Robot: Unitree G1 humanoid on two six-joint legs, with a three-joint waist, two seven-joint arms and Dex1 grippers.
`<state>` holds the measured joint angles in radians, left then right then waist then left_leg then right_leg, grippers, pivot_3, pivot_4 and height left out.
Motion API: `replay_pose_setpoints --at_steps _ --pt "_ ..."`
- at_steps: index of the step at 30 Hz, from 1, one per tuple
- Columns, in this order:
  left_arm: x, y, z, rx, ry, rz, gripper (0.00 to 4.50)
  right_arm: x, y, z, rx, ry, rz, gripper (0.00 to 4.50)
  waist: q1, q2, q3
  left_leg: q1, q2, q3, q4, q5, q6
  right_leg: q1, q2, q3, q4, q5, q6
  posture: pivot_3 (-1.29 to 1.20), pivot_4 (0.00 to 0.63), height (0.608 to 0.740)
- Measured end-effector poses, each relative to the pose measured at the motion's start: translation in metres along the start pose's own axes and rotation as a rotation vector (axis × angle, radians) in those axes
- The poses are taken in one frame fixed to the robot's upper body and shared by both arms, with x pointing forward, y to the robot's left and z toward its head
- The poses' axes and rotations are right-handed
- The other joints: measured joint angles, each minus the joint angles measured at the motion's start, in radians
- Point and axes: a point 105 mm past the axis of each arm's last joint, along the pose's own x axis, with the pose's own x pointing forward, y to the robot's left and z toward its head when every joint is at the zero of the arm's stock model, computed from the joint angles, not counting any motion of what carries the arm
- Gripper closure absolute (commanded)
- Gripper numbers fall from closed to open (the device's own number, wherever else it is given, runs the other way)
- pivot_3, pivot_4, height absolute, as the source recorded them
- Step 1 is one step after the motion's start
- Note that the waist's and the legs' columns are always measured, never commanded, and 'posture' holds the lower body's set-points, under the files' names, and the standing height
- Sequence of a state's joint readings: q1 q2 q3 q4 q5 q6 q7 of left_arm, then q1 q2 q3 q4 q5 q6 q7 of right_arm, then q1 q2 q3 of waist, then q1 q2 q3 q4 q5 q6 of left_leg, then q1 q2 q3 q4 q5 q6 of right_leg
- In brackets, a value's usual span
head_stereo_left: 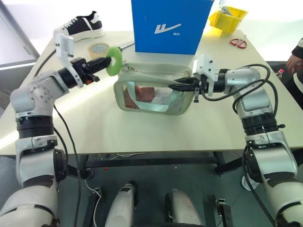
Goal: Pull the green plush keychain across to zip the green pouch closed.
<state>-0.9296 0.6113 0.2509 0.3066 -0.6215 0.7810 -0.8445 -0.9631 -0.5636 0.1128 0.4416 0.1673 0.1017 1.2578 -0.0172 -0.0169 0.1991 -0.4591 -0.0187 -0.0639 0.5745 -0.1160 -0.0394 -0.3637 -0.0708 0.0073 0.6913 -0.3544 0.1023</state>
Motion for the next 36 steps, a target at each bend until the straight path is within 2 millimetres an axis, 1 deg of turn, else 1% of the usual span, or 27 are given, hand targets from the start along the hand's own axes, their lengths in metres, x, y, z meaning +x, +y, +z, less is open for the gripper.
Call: replay_pose_setpoints --at_steps 2,3,7,8,10,13,16,17,21,23,24,26,28,30,31,33,34,35,36 --pt "0.01 -0.013 0.004 0.038 0.007 -0.042 4.42 0.0 0.0 0.0 -0.001 0.002 -0.003 4.5 0.005 0.0 0.0 0.0 0.0 -0.001 0.001 0.0 0.0 0.001 0.0 -0.001 0.0 0.0 0.0 0.0 0.15 0.74" --pt "0.016 -0.019 0.002 0.053 0.018 -0.064 4.42 0.0 0.0 0.0 -0.002 0.003 -0.004 4.5 0.005 0.0 0.0 0.0 0.0 -0.001 0.001 0.0 0.0 0.002 -0.001 -0.001 -0.001 0.0 0.0 0.0 0.15 0.74" --pt "0.036 -0.03 -0.021 0.101 0.104 -0.095 4.42 0.001 0.0 0.0 -0.003 0.004 -0.004 4.5 0.002 0.0 0.0 0.0 -0.001 0.0 0.001 0.0 0.0 0.001 0.0 -0.001 -0.001 0.0 0.001 0.0 0.15 0.74" --pt "0.04 -0.03 -0.026 0.114 0.119 -0.096 4.16 0.001 0.0 0.0 -0.003 0.004 -0.005 4.5 0.002 0.0 0.0 0.0 -0.001 0.0 0.001 0.0 0.0 0.001 0.0 -0.001 -0.001 0.0 0.001 0.0 0.15 0.74" --pt "0.043 -0.027 -0.034 0.135 0.144 -0.083 3.49 0.001 0.0 -0.001 -0.003 0.004 -0.005 4.5 -0.003 0.0 0.0 0.0 -0.001 0.0 0.0 0.0 0.0 0.001 0.0 0.0 -0.001 0.0 0.001 0.0 0.15 0.74" --pt "0.041 -0.021 -0.034 0.154 0.147 -0.06 1.97 0.0 0.0 -0.001 -0.003 0.006 -0.005 4.5 -0.004 0.0 0.0 0.0 -0.001 0.0 0.0 0.0 0.0 0.0 0.0 0.0 -0.001 0.0 0.001 0.0 0.15 0.74" --pt "0.032 -0.015 -0.027 0.168 0.146 -0.037 0.37 0.0 -0.001 -0.001 -0.004 0.007 -0.007 4.5 -0.003 0.0 0.0 0.0 -0.001 0.0 0.0 0.0 0.0 0.0 0.0 0.0 -0.001 0.0 0.001 0.0 0.15 0.74" --pt "0.029 -0.013 -0.024 0.171 0.147 -0.028 0.06 0.0 -0.001 -0.001 -0.004 0.008 -0.008 4.5 -0.003 0.0 0.0 0.0 -0.001 0.0 0.0 0.0 0.0 0.0 0.0 0.0 -0.001 0.0 0.001 0.0 0.15 0.74" --pt "0.011 -0.006 -0.008 0.19 0.144 -0.005 0.06 0.0 -0.001 -0.001 -0.005 0.008 -0.011 4.5 -0.003 0.0 0.0 0.0 -0.001 0.0 0.0 0.0 0.0 0.0 0.0 0.0 -0.001 0.0 0.001 0.0 0.15 0.74" --pt "0.0 -0.012 0.001 0.202 0.132 -0.035 0.06 -0.001 -0.002 -0.001 -0.005 0.01 -0.014 4.5 -0.003 0.0 0.0 0.0 0.0 0.0 0.0 0.0 0.0 0.0 0.0 0.0 -0.001 0.0 0.001 0.0 0.15 0.74" --pt "-0.005 -0.016 0.001 0.21 0.144 -0.052 0.06 -0.001 -0.002 -0.001 -0.005 0.01 -0.015 4.5 -0.003 0.0 0.0 0.0 0.0 0.0 0.0 0.0 0.0 0.0 0.0 0.0 -0.001 0.0 0.001 0.0 0.15 0.74" --pt "-0.017 -0.024 -0.011 0.202 0.193 -0.101 0.06 -0.002 -0.002 -0.002 -0.005 0.013 -0.017 4.5 -0.003 0.0 0.0 0.0 0.0 0.0 0.0 0.0 0.0 0.001 -0.001 0.001 -0.001 0.0 0.001 0.0 0.15 0.74" --pt "-0.026 -0.025 -0.038 0.171 0.269 -0.123 0.06 -0.002 -0.003 -0.003 -0.002 0.015 -0.019 4.5 -0.002 0.0 0.0 0.001 0.0 0.0 0.0 0.0 0.0 0.001 0.0 0.001 -0.001 0.0 0.001 0.0 0.15 0.74" --pt "-0.027 -0.023 -0.06 0.155 0.325 -0.119 0.06 -0.003 -0.003 -0.003 -0.003 0.017 -0.021 4.5 0.003 0.0 0.0 0.001 0.0 -0.001 0.0 0.0 0.0 0.001 0.0 0.0 -0.001 0.0 0.001 0.0 0.15 0.74" --pt "-0.024 -0.022 -0.068 0.175 0.346 -0.115 0.06 -0.003 -0.003 -0.003 -0.004 0.017 -0.021 4.5 0.005 0.0 0.0 0.0 0.0 -0.001 0.0 0.0 0.0 0.002 -0.001 0.0 -0.001 0.0 0.001 0.0 0.15 0.74" --pt "-0.016 -0.018 -0.078 0.205 0.353 -0.099 0.06 -0.003 -0.003 -0.003 -0.005 0.017 -0.021 4.5 0.006 0.0 0.0 0.0 0.0 -0.001 0.001 0.0 0.0 0.002 -0.001 0.0 -0.001 0.0 0.001 0.0 0.15 0.74" --pt "-0.01 -0.015 -0.08 0.202 0.334 -0.08 0.58 -0.003 -0.003 -0.003 -0.005 0.017 -0.022 4.5 0.006 0.0 0.0 0.0 0.0 -0.001 0.001 0.0 0.0 0.002 -0.001 0.0 -0.001 0.0 0.001 0.0 0.15 0.74" --pt "-0.003 -0.012 -0.08 0.192 0.313 -0.061 0.83 -0.003 -0.003 -0.003 -0.006 0.016 -0.021 4.5 0.005 0.0 0.0 0.0 0.0 -0.001 0.001 0.0 0.0 0.002 -0.001 -0.001 -0.001 0.0 0.001 0.0 0.15 0.74" --pt "0.003 -0.01 -0.08 0.182 0.298 -0.051 1.31 -0.003 -0.003 -0.003 -0.006 0.016 -0.021 4.5 0.005 0.0 0.0 0.0 0.0 -0.001 0.001 0.0 0.0 0.001 -0.001 -0.001 -0.001 0.0 0.001 0.0 0.15 0.74"
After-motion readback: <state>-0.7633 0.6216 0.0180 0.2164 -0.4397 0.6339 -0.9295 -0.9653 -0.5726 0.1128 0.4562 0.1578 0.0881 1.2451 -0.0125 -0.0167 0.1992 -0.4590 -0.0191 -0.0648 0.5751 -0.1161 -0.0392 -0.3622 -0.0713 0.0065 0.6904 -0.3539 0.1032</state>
